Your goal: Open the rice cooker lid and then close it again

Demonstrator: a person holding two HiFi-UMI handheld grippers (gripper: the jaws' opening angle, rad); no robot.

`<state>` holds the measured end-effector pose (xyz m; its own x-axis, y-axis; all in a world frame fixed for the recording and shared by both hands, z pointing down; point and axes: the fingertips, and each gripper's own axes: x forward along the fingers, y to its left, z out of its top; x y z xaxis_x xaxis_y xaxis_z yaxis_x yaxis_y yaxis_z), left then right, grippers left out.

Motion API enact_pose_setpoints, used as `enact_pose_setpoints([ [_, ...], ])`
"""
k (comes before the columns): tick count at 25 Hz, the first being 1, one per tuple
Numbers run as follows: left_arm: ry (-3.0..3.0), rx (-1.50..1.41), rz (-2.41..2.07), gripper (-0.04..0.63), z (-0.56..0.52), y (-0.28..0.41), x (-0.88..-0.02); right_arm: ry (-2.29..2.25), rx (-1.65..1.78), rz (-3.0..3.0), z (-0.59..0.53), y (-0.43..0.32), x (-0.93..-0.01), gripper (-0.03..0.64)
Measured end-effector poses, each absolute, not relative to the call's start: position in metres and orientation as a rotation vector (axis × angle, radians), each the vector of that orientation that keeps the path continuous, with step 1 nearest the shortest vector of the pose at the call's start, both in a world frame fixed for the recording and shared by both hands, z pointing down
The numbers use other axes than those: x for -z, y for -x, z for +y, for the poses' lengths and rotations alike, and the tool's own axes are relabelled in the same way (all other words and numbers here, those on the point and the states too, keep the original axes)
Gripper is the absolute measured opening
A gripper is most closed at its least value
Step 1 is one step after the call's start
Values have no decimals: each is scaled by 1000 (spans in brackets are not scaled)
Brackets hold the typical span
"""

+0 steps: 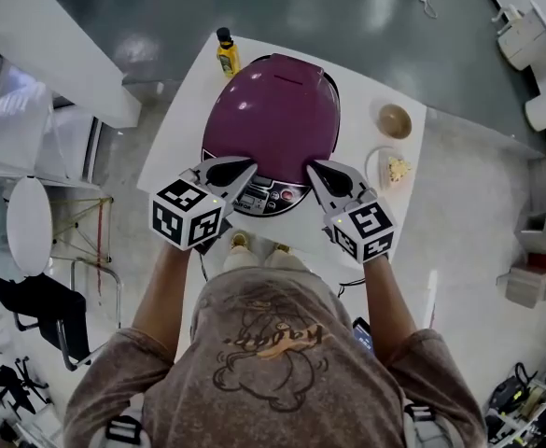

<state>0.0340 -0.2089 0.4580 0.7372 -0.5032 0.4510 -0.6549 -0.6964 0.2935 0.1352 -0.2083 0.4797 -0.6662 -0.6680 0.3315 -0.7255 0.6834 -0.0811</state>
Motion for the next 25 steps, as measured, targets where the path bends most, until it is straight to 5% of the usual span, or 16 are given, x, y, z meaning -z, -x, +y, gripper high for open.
enact_pose_setpoints([
  [25,-2539,-260,-967,20,-107,21,-440,-1185,-349,-2681,-128,-118,-450,3],
])
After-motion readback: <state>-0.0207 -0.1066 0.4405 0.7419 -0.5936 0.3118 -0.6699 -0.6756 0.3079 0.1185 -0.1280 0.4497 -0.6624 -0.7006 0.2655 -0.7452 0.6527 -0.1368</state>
